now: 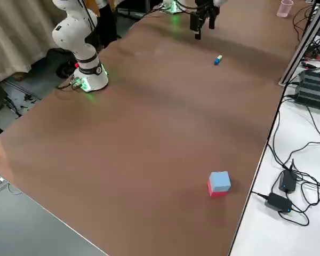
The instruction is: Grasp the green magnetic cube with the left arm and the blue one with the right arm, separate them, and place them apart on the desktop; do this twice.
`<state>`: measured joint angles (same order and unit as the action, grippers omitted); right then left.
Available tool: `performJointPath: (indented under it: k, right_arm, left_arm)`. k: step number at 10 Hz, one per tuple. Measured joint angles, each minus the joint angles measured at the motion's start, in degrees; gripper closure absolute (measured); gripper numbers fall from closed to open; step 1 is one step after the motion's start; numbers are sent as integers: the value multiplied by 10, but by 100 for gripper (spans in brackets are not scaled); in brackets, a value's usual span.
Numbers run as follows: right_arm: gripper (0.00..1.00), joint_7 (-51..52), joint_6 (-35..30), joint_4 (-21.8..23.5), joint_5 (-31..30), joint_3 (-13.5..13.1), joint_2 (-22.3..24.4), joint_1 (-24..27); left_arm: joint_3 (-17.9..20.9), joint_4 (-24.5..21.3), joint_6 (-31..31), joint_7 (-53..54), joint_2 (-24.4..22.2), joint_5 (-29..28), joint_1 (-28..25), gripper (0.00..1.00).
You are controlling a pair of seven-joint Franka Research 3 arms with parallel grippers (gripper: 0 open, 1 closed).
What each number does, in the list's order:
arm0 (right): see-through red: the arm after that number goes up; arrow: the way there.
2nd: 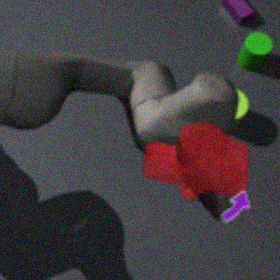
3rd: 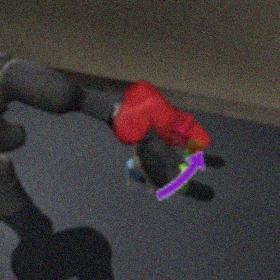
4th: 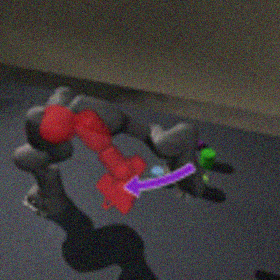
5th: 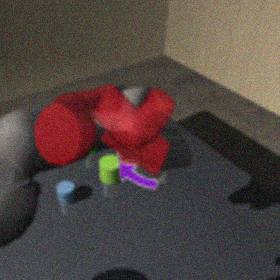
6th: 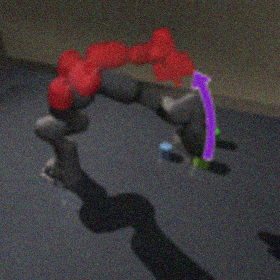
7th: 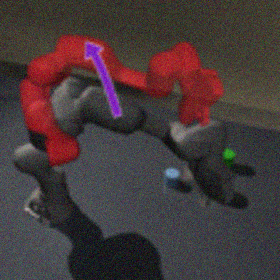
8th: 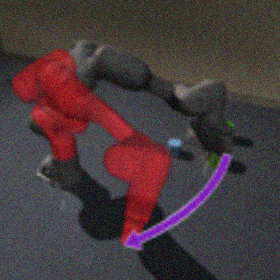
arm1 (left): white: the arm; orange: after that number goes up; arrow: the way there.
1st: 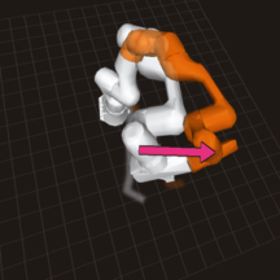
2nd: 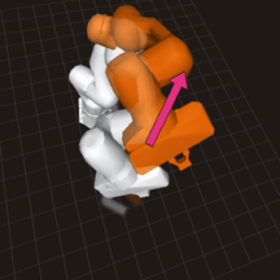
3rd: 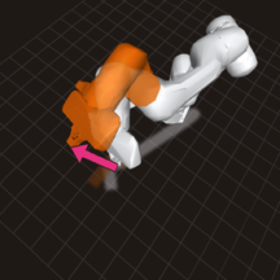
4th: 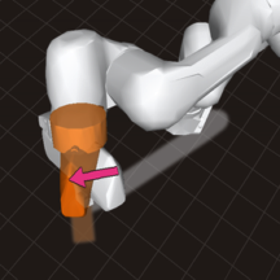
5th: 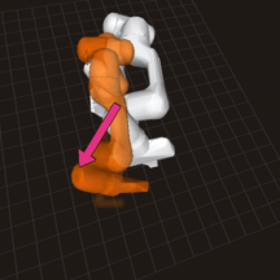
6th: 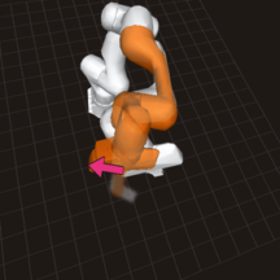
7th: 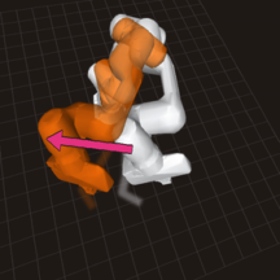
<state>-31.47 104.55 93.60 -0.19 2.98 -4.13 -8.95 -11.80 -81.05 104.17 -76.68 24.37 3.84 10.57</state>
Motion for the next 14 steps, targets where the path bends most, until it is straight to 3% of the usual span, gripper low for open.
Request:
performJointPath:
  k: [3,5,8,10,12,14]
  right_arm:
    - [4,-329,5,0,-6,3,-24,-90]
    - [4,-548,12,0,-19,4,-58,-166]
    - [5,-771,78,-5,-7,4,-136,-229]
    - [5,-876,98,-55,28,4,-217,-247]
    - [4,-934,147,-103,50,4,-304,-279]
    - [5,-969,207,-117,68,3,-354,-304]
  left_arm:
    - [2,-1,79,-195,76,-4,73,0]
    - [3,6,117,-287,118,-4,91,0]
    - [3,44,152,-372,190,13,120,0]
    - [3,49,172,-382,213,40,137,1]
    - [4,49,196,-388,230,41,156,10]
    - [4,49,228,-392,245,41,168,14]
